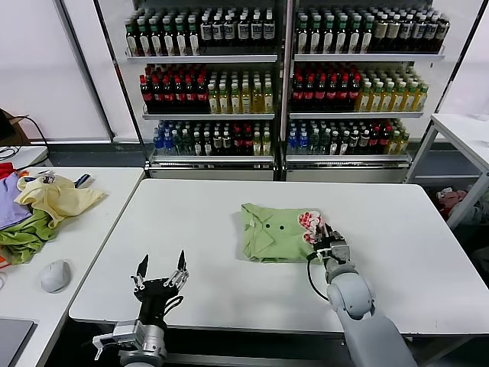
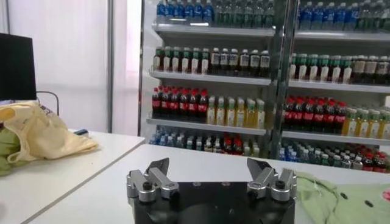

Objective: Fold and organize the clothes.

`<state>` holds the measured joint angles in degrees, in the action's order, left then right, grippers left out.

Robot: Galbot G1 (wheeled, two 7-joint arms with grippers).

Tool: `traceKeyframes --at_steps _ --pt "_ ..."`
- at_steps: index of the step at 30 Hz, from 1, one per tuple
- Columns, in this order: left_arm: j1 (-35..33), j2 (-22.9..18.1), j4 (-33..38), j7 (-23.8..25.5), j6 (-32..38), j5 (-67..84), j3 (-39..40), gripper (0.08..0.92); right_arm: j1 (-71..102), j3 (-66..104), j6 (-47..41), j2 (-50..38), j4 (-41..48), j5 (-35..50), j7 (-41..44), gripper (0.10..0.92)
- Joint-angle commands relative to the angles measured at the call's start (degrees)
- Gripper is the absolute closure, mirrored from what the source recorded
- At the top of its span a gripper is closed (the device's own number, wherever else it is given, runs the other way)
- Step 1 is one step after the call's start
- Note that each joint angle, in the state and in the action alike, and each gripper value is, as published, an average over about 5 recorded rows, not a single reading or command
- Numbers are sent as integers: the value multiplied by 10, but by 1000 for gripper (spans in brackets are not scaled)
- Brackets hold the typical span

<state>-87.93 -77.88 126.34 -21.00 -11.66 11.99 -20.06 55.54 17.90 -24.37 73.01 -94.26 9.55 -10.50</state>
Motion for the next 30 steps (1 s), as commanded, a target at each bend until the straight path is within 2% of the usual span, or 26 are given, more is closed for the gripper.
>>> traceKeyframes --at_steps 1,8,13,16,30 --pt "-4 2 7 2 1 1 0 177 95 52 130 -13 -100 -27 18 615" --pt "-6 6 22 10 6 10 2 177 207 89 152 -12 -228 16 56 416" --pt "-8 9 34 22 9 27 6 177 269 119 164 -8 -258 15 75 272" --pt "-9 10 40 32 10 39 9 177 290 128 168 -2 -268 11 83 218" --pt "-7 7 44 59 5 74 16 177 300 113 206 13 -271 -43 70 203"
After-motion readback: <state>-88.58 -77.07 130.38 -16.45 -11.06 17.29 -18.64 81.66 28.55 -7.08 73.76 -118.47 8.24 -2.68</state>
